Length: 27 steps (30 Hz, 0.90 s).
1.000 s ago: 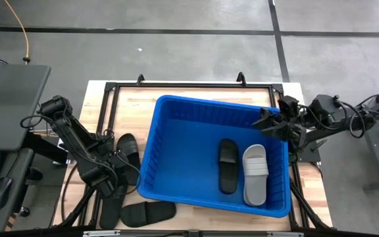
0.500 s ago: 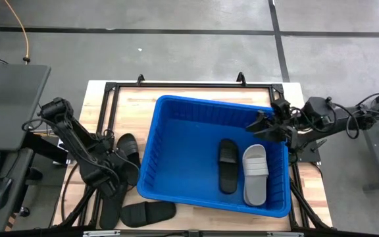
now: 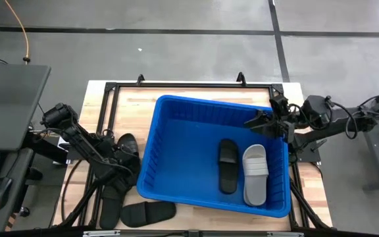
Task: Pick and place slides into bin
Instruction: Put the black slide into the blue organizer bin
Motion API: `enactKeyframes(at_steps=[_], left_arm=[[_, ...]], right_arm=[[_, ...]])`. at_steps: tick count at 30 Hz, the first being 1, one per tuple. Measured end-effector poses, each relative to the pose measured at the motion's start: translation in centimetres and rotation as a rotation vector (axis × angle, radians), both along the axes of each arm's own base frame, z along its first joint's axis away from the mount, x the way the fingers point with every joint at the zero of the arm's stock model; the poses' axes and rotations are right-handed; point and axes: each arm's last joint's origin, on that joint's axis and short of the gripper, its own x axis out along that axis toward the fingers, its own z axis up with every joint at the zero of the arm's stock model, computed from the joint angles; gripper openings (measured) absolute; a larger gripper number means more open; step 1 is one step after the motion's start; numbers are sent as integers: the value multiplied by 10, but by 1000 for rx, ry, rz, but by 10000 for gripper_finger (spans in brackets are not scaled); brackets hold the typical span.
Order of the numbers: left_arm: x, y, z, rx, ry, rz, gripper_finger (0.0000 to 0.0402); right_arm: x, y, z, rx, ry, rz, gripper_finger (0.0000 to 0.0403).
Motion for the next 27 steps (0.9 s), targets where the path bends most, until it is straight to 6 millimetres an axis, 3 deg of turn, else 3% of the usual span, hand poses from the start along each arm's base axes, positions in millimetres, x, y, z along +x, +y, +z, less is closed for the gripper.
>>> enactKeyframes(at_steps=[3,7,8,13,21,27], left_arm=[[2,3,-1,-1,12,-1,164],[2,3,0,-2,17,-16,35],[1,3,1,-4,15,-16,19],[1,3,14,-51,35,-55,7],[-1,5,61,-22,79,-140,5],[1,5,69,-55,19,-177,3]], right_arm=[[0,-1,0,20,4,-11,207],[1,-4,0,41,10,-43,207],[1,-4,0,40,10,-47,207],[1,-7,-1,39,16,-69,207],[2,-9,-3,12,36,-99,207],[3,-10,-7,9,71,-102,207]])
